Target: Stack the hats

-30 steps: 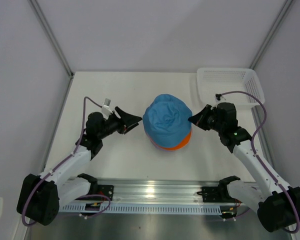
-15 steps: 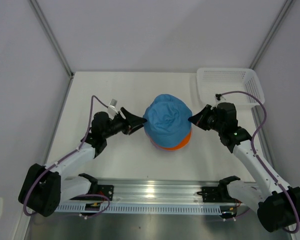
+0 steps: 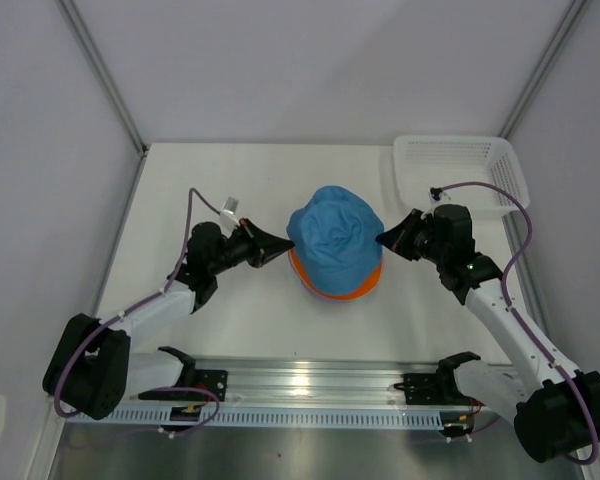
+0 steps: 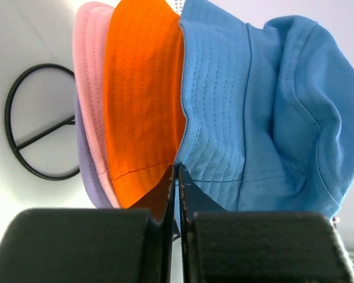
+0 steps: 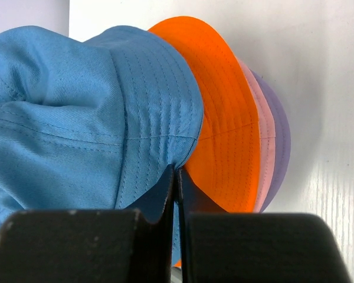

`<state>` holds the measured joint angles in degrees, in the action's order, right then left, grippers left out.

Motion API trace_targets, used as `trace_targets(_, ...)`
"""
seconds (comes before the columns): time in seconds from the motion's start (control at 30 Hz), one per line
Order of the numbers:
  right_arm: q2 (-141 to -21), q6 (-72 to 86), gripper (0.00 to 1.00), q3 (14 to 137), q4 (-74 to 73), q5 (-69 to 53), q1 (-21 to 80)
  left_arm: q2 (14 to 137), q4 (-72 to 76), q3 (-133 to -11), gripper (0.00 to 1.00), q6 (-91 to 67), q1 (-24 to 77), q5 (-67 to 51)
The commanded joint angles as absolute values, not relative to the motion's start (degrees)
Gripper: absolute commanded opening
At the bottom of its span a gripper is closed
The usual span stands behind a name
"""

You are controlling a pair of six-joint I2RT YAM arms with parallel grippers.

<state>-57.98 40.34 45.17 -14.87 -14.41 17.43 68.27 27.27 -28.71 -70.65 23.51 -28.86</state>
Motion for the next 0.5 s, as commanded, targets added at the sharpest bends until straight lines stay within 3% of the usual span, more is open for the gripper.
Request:
trace_targets(0.0, -58.97, 39.82, 0.0, 45.79, -17.13, -13.01, 17.31, 68.12, 31.99, -29.71, 0.01, -70.67, 24.17, -29.97)
trace_targets(0.2, -57.49, 39.99, 0.0, 46.23, -20.65, -11.34, 17.4, 64.35, 29.45, -29.35, 0.01, -67.16, 24.17, -28.04)
trace_targets(0.47, -54.32, 39.29, 0.0, 52.37, -24.52, -10.9, 17.31, 53.62, 13.46, -34.88, 0.01, -57.22, 24.17, -23.55)
